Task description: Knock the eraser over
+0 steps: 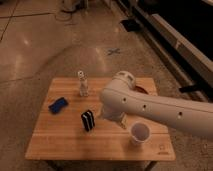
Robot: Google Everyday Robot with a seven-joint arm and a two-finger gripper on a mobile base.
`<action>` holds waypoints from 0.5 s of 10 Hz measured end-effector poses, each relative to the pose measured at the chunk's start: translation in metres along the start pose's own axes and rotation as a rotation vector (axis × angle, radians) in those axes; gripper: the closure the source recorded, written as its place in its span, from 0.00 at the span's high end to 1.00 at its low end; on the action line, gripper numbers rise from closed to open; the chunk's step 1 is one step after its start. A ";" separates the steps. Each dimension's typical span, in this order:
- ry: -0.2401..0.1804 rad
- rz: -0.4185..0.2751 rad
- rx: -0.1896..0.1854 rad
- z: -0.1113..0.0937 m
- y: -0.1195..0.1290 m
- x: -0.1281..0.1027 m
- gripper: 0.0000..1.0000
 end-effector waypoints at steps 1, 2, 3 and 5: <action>-0.002 -0.015 -0.007 0.005 -0.011 -0.003 0.80; -0.002 -0.022 -0.010 0.010 -0.017 -0.002 0.80; -0.010 -0.031 -0.009 0.019 -0.026 -0.003 0.80; -0.029 -0.030 -0.001 0.034 -0.033 -0.001 0.80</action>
